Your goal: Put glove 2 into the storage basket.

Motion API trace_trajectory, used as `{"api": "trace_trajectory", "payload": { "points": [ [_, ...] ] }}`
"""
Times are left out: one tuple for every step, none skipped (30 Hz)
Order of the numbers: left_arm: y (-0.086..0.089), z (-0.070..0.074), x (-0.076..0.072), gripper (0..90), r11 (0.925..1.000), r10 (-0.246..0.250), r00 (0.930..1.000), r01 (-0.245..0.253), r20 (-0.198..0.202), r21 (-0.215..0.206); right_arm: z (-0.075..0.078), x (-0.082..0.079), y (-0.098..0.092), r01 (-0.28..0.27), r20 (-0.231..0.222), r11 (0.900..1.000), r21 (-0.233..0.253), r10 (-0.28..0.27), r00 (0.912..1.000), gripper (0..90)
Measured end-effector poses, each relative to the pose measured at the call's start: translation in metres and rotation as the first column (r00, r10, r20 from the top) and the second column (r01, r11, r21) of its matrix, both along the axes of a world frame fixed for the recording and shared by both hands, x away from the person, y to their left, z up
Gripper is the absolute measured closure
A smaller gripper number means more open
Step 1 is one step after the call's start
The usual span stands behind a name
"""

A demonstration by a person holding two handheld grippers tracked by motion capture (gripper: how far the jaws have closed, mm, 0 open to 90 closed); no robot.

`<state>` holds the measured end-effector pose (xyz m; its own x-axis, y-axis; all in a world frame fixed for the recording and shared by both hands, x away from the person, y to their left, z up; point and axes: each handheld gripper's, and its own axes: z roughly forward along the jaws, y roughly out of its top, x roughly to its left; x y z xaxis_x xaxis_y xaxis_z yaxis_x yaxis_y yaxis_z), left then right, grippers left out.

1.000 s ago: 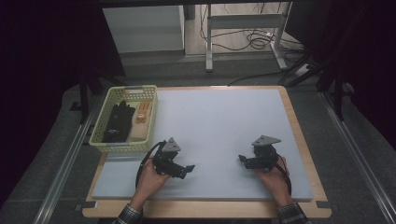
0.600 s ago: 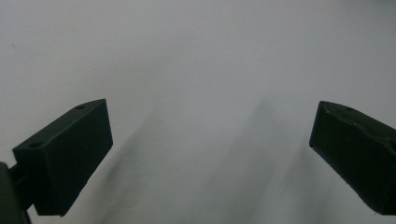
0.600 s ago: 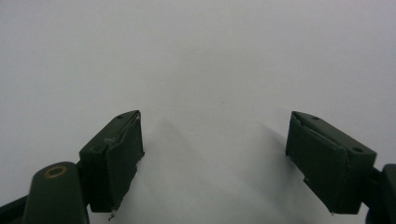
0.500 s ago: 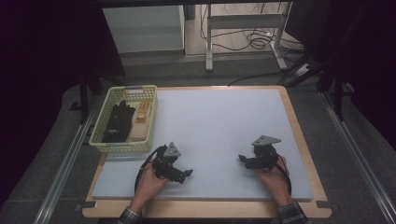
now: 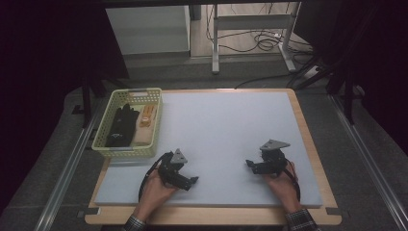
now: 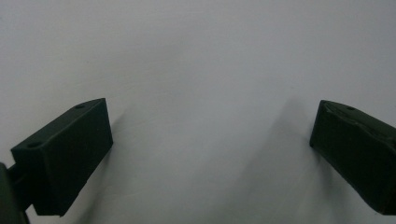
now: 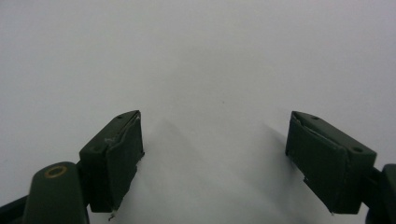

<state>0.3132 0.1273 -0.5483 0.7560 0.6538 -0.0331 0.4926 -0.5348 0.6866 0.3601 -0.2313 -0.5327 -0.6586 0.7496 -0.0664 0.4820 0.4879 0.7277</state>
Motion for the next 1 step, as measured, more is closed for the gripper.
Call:
{"api": "trace_trajectory", "payload": {
  "points": [
    [-0.0001,0.0000,0.0000,0.0,1.0000,0.000,1.0000,0.000,0.000,0.000,-0.0001,-0.0001,0.0003,0.000,0.001,1.000,-0.001,0.000,1.0000,18.5]
  ]
}}
